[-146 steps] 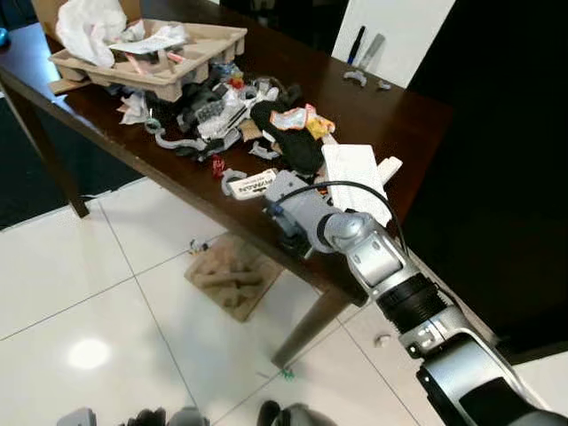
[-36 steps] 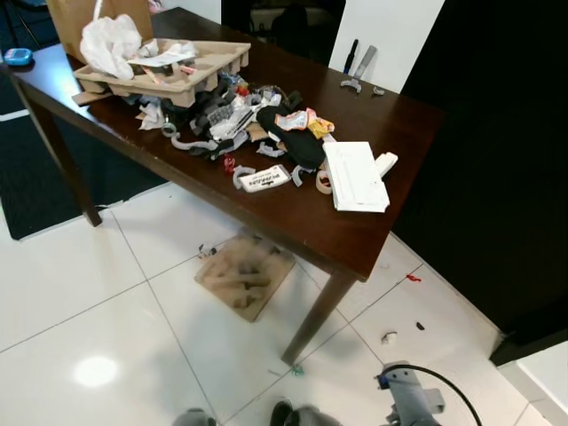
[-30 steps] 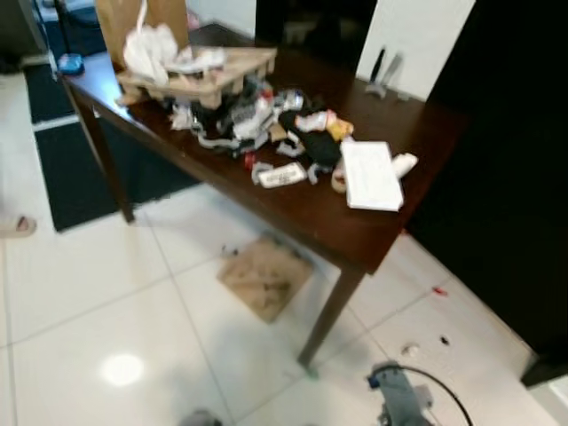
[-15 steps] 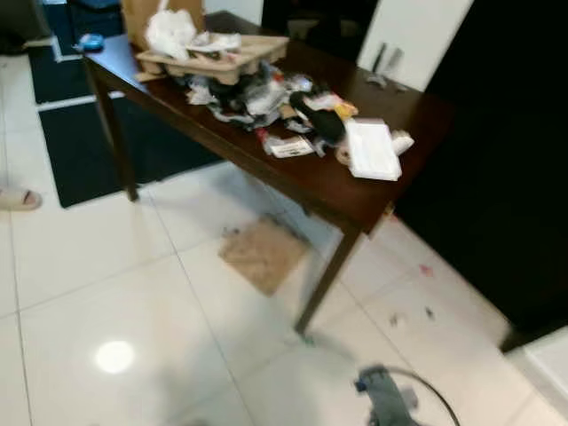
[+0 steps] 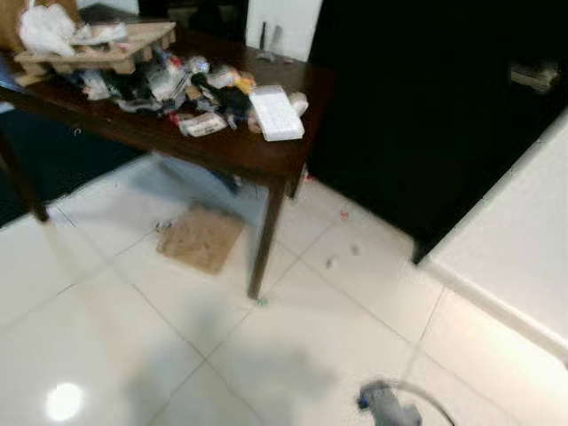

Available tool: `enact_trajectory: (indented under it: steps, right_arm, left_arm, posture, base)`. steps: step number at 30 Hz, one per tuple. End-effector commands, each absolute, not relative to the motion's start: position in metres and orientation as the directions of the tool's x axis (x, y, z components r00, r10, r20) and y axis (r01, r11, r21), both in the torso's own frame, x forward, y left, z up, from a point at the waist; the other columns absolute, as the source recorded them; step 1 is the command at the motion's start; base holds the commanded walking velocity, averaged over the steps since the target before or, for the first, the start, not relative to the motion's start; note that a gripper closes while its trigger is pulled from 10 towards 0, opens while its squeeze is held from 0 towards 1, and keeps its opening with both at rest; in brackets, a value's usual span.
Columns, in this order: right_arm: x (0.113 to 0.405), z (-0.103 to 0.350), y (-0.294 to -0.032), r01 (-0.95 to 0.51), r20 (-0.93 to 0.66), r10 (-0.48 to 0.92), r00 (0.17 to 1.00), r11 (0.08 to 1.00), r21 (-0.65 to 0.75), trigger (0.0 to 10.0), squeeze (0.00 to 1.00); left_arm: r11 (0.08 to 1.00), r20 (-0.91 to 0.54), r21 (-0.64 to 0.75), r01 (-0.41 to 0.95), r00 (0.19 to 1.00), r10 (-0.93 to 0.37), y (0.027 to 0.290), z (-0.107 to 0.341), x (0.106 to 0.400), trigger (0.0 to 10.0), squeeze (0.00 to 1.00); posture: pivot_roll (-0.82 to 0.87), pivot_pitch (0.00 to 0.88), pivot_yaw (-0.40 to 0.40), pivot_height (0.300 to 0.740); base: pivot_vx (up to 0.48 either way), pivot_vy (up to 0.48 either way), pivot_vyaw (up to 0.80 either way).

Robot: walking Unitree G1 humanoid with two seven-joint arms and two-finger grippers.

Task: Picking trash to rubbish bin

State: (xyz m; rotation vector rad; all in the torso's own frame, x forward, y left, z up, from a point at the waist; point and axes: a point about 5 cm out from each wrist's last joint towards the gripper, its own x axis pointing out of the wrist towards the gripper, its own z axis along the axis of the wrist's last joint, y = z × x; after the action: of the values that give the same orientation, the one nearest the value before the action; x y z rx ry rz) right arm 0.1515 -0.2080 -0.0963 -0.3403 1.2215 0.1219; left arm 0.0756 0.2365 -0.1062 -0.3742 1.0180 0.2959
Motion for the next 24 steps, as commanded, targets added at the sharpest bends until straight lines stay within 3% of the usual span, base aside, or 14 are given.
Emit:
enact_trajectory:
  steps: [1,15,24]
  right_arm:
    - [0.1466,-0.0971,-0.2143,-0.293,-0.94,-0.107,0.324,0.933,-0.207,10.0,0.0]
    - [0.1412,-0.0981,-0.2187,-0.336,-0.945,-0.117,0.307,0.915,-0.223,10.0,0.0]
    - [0.1445,-0.0974,-0.2159,-0.391,-0.944,-0.105,0.311,0.892,-0.228,10.0,0.0]
  left_arm:
    - [0.911,-0.871,-0.19,-0.366,0.492,0.016,0.2242,-0.1087,0.0773,10.0,0.0]
    - [0.943,-0.878,-0.14,-0.302,0.478,0.023,0.2212,-0.1095,0.0772,10.0,0.0]
    - [0.965,-0.889,-0.007,-0.26,0.443,0.113,0.2299,-0.1081,0.0822,10.0,0.0]
  posture:
    - [0.22,0.107,-0.1,0.74]
    - [0.2,0.108,-0.105,0.74]
    - [0.2,0.103,-0.111,0.74]
  base:
    - [0.0,0.0,-0.76]
    - [0.0,0.0,-0.76]
    - [0.0,0.0,-0.76]
